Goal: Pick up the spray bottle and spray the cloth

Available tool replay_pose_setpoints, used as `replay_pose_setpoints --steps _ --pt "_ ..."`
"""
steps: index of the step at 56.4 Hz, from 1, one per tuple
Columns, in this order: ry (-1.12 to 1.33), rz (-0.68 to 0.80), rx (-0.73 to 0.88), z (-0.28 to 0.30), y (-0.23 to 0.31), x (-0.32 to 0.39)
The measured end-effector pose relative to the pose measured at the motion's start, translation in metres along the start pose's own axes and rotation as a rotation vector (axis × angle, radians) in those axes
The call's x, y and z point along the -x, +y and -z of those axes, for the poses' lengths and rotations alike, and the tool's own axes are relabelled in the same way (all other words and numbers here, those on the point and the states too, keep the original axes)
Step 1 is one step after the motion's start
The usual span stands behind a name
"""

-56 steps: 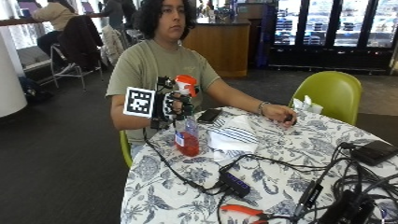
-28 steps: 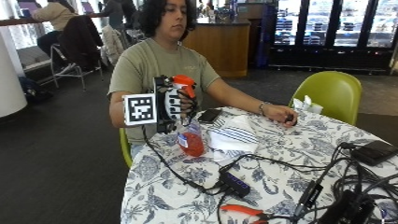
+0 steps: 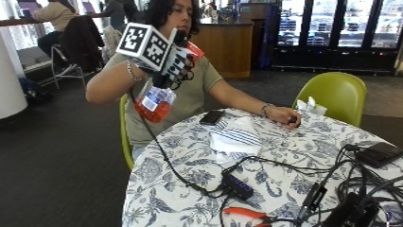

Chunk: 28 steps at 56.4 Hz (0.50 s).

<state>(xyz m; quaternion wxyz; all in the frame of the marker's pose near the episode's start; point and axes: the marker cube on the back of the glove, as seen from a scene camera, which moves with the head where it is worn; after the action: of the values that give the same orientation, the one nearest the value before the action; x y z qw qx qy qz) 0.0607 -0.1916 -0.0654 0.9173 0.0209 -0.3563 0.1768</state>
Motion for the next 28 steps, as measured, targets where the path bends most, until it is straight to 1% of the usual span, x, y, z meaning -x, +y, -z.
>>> replay_pose_setpoints --steps 7,10,18,23,28 --pt "0.229 -0.131 0.199 -0.018 -0.024 0.012" --pt "0.291 -0.190 0.287 -0.030 -0.035 0.012" --pt "0.332 -0.329 0.432 -0.067 -0.053 0.004" --pt "0.351 -0.451 0.546 -0.098 -0.065 -0.011" --pt "0.398 -0.509 0.627 -0.121 -0.071 -0.024"
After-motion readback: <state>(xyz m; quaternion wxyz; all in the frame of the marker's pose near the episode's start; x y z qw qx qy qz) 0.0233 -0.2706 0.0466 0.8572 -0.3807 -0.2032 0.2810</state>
